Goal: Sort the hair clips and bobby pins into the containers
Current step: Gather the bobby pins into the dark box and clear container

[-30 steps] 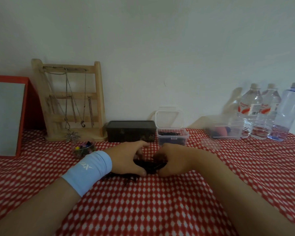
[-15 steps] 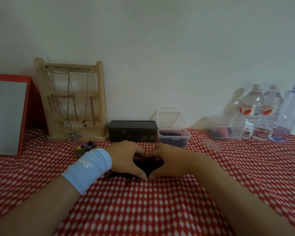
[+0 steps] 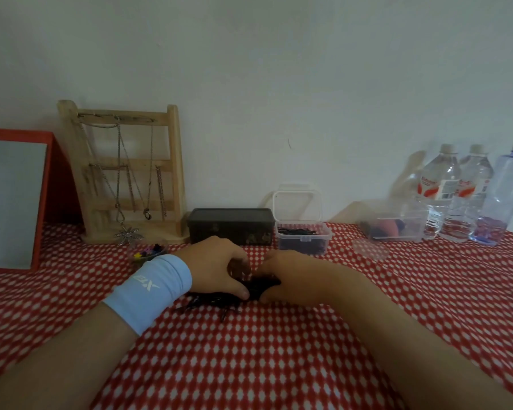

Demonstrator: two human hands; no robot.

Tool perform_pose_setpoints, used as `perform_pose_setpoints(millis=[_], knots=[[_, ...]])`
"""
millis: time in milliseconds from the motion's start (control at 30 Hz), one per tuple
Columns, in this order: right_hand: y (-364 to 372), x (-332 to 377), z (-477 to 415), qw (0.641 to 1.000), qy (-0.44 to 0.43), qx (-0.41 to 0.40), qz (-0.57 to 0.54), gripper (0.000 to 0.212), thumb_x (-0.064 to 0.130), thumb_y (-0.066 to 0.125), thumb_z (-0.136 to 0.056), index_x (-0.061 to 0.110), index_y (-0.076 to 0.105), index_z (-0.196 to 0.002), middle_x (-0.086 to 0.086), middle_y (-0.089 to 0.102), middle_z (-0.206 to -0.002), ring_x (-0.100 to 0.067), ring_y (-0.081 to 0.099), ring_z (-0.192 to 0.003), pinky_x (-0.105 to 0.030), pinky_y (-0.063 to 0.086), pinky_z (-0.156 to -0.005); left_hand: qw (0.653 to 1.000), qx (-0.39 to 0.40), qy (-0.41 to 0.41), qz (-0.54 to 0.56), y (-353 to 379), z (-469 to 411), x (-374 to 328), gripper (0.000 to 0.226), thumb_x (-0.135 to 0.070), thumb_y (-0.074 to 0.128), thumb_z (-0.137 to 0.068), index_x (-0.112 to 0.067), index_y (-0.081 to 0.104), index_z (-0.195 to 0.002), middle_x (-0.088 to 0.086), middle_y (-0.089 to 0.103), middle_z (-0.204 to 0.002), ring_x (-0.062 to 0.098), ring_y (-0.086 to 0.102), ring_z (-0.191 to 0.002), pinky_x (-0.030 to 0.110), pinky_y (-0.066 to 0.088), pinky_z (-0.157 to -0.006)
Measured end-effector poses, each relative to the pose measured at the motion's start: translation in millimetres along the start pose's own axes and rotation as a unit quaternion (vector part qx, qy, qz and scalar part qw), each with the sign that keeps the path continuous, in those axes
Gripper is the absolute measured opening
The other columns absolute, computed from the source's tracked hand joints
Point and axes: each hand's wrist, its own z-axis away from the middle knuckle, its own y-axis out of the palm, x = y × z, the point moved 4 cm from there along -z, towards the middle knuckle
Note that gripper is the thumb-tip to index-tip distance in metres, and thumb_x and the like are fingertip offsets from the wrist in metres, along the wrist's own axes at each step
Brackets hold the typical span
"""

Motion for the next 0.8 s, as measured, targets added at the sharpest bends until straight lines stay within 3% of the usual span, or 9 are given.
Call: perform_pose_setpoints(millis=[100,267,500,600,733,800], knots=[[1.6,-1.8,-4.7,0.999,0.026,-0.019,0.011,0.037,0.03,0.063,-0.096,0.026,0.061,-0.132,0.003,0.058,-0.13,-0.019,0.058,-0.114,-0.033,0.049,-0.098,1.0,0.012,-0.023,-0.014,-0.2,0.9,4.6,0.062,-0.06,0.078,-0.067,-0.031,0.061,-0.12,-0.014,0.061,-0.117,0.006,0.059,-0.1,0.025,0.052,-0.089],[7.4,4.6,-10.4,0.999,0.016,-0.019,0.041,0.046,0.025,0.061,-0.097,0.023,0.05,-0.142,0.0,0.051,-0.142,-0.02,0.051,-0.125,-0.033,0.041,-0.106,1.0,-0.011,0.0,0.011,1.3,0.2,2.4,0.042,-0.056,0.077,-0.071,-0.03,0.07,-0.104,-0.017,0.065,-0.096,0.003,0.061,-0.085,0.018,0.049,-0.075],[0.4,-15.2,-10.5,0.996,0.061,-0.01,0.058,0.037,0.014,0.059,-0.099,0.021,0.058,-0.135,-0.003,0.057,-0.135,-0.023,0.057,-0.118,-0.036,0.046,-0.103,0.998,-0.003,-0.025,0.065,0.5,1.4,19.2,0.03,-0.055,0.07,-0.08,-0.036,0.07,-0.104,-0.021,0.065,-0.096,-0.005,0.059,-0.087,0.015,0.047,-0.078],[-11.6,-23.2,6.2,0.997,0.076,-0.027,-0.009,0.03,0.019,0.05,-0.104,0.023,0.059,-0.132,0.001,0.06,-0.132,-0.018,0.057,-0.114,-0.03,0.046,-0.099,0.998,0.01,-0.022,0.053,-1.6,2.5,25.5,0.021,-0.047,0.067,-0.086,-0.036,0.072,-0.103,-0.023,0.066,-0.102,-0.004,0.059,-0.094,0.024,0.049,-0.092],[-14.7,-27.2,16.2,0.989,0.076,-0.034,-0.123,0.028,0.022,0.045,-0.105,0.025,0.054,-0.132,0.004,0.06,-0.122,-0.008,0.057,-0.1,-0.02,0.044,-0.083,0.999,0.013,-0.02,0.024,-1.4,0.9,25.7,0.02,-0.043,0.063,-0.091,-0.035,0.071,-0.107,-0.021,0.065,-0.108,-0.002,0.058,-0.098,0.026,0.048,-0.095],[-13.0,-29.6,12.8,0.978,0.08,-0.038,-0.189,0.029,0.022,0.043,-0.105,0.024,0.051,-0.132,0.003,0.06,-0.121,-0.011,0.057,-0.102,-0.025,0.046,-0.09,0.999,-0.009,-0.017,0.027,-1.5,-0.7,25.1,0.019,-0.04,0.06,-0.093,-0.035,0.07,-0.108,-0.018,0.065,-0.11,0.0,0.058,-0.099,0.026,0.048,-0.095]])
